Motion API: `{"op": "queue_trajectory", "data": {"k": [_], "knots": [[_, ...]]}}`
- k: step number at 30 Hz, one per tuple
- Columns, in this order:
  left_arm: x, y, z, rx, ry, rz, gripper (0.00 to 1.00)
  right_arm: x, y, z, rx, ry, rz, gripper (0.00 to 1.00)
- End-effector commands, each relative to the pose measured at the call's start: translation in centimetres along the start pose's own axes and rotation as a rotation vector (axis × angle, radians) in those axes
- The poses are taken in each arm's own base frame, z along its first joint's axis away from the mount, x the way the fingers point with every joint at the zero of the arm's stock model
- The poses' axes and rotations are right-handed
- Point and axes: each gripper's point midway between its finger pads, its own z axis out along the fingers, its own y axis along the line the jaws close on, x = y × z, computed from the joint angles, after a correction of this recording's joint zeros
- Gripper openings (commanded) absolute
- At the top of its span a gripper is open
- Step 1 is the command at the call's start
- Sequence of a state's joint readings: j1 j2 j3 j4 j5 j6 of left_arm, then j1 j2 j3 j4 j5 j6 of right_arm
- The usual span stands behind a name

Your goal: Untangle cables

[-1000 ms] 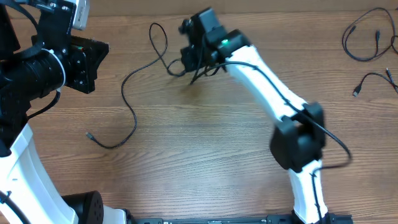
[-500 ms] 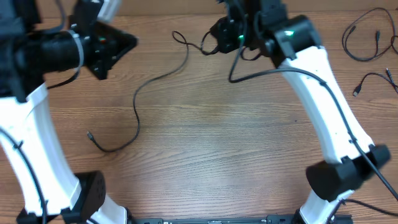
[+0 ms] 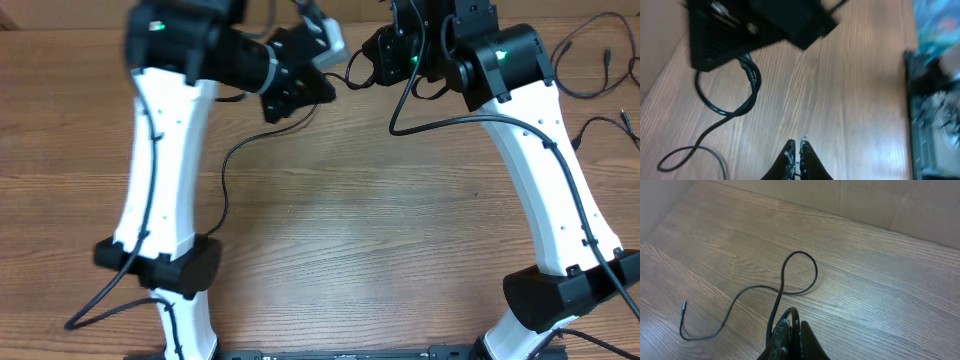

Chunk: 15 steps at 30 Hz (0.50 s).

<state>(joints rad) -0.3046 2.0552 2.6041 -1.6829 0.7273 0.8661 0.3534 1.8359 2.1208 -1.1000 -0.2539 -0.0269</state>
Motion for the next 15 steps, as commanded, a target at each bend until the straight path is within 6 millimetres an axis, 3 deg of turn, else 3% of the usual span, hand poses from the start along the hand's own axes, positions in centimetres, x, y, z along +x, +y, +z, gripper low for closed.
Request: {"op": "queue_trajectory", "data": {"k": [1,5,10,15], "knots": [[3.0,2.4,2.5,-0.055,0.167,0.054,0.04,-2.3,1.3,-5.1,0.002,-0.12,-0.041,0.04],[4.2,4.0,4.1,-0.067,0.21,0.0,0.04,-3.2,2.5,-9.2,0.002,-0.203,-0.083,0.04],[3.9,4.7,4.0,-0.087,0.187,-0.007,0.11,-3.3,3.7,-13.5,0.0,-0.272,-0.104,0.04],[3.0,4.7,4.3,-0.082,0.153,0.007,0.14,-3.1,4.2,-15.3,0.0,-0.294,-0.11,0.04]]}}
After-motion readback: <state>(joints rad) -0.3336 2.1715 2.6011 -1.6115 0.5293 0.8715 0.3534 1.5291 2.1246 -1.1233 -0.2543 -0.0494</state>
